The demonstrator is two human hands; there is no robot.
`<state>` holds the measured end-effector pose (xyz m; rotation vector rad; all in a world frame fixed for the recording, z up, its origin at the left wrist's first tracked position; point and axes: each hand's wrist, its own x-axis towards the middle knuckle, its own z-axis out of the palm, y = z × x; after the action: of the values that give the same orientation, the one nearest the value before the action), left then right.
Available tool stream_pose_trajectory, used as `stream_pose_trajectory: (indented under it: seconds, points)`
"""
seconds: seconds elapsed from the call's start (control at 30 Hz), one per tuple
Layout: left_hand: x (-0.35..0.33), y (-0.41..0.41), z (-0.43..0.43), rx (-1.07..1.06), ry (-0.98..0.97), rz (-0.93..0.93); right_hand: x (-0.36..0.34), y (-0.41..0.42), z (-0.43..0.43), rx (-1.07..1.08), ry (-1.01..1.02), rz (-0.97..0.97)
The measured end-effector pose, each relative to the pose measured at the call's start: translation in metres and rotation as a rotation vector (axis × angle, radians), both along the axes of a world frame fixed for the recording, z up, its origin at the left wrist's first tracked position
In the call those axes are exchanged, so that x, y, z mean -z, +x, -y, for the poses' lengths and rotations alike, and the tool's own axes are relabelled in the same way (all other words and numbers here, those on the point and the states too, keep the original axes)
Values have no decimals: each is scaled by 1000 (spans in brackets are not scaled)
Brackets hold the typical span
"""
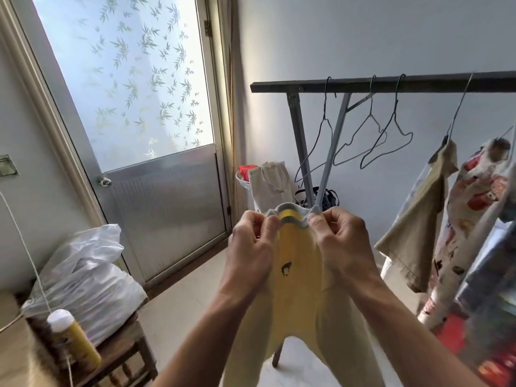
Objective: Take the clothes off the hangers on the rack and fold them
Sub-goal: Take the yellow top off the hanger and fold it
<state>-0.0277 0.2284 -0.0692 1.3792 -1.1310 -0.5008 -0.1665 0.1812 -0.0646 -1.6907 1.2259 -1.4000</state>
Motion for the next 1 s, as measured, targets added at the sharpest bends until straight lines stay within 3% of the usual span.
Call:
stream_pose_trajectory:
  seconds: [0.37, 0.67, 0.73, 0.87, 1.0]
  points:
    - [3, -20, 3, 100, 9, -103, 2, 17, -5, -79, -7, -67]
    - [-19, -22, -12, 332, 35, -405, -1, 11, -6, -323, -6, -194]
    - [-22, -18, -12, 316, 22, -276, -8, 9, -3, -311, -19, -152]
    - [-24, 13, 12, 13, -175, 483, -16, 2, 4, -356, 31, -64]
    - [-44, 32, 38, 310, -72, 759, -26, -2, 7, -503, 54, 58]
